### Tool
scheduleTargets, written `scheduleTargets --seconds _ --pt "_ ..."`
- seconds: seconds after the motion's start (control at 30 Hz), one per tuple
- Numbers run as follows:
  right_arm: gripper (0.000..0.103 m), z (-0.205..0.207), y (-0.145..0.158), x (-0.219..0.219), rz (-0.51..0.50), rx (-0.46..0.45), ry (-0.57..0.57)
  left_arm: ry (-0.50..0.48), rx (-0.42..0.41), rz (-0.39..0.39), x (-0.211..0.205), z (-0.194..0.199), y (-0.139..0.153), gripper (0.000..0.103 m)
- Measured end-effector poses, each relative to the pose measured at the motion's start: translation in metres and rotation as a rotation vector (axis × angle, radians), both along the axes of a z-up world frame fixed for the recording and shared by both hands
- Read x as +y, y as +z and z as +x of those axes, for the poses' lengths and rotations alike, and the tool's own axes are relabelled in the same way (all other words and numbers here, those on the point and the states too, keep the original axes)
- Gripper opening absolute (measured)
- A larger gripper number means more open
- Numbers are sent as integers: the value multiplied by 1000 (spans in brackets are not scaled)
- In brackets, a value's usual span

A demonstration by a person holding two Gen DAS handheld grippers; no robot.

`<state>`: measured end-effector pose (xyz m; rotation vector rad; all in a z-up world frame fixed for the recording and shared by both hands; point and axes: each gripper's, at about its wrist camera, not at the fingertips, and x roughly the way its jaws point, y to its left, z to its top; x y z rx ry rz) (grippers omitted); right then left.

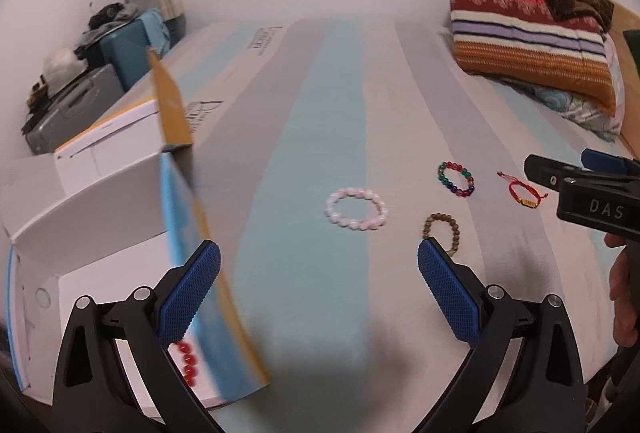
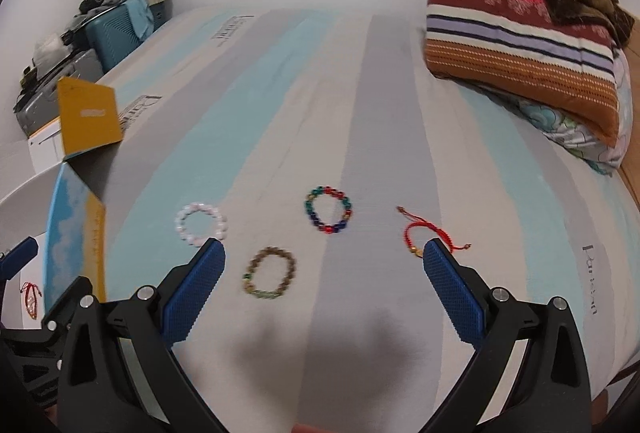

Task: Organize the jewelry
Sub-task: 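Move both open tools back toward the remaining bracelets on the bed, then grasp the red cord bracelet with the right tool while the left tool grasps the wooden bead bracelet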

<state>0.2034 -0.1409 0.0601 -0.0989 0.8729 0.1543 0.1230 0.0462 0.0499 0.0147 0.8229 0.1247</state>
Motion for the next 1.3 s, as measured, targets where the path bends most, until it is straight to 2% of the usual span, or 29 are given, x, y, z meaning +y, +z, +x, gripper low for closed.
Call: scheduleTargets --seconds 0.17,0.3,0.47,0.63,0.73,1.1,1.13,1.2,1.3 --pt "95 14 -17 -36 10 15 -42 -40 14 -8 -31 23 -17 97" --pt "95 29 -36 -64 39 45 -72 -87 41 20 -60 41 -37 97" --pt "95 45 -60 -82 45 74 -85 -111 68 11 -82 63 -64 97" --pt "95 61 -87 -96 32 89 -101 -124 102 -3 -98 83 -90 97" --pt "95 76 -104 -107 45 136 -121 -129 119 -14 -103 94 -105 97" --pt "95 109 -136 -122 70 202 -157 -134 169 -38 -109 123 -136 97" --pt "95 112 -139 -122 74 210 -160 -136 176 -40 -109 125 -139 97" --pt "81 117 -146 -122 85 232 -160 -138 177 -29 -110 126 -141 97" --pt "72 119 -151 -120 63 238 -162 -136 178 -33 -110 128 -144 97"
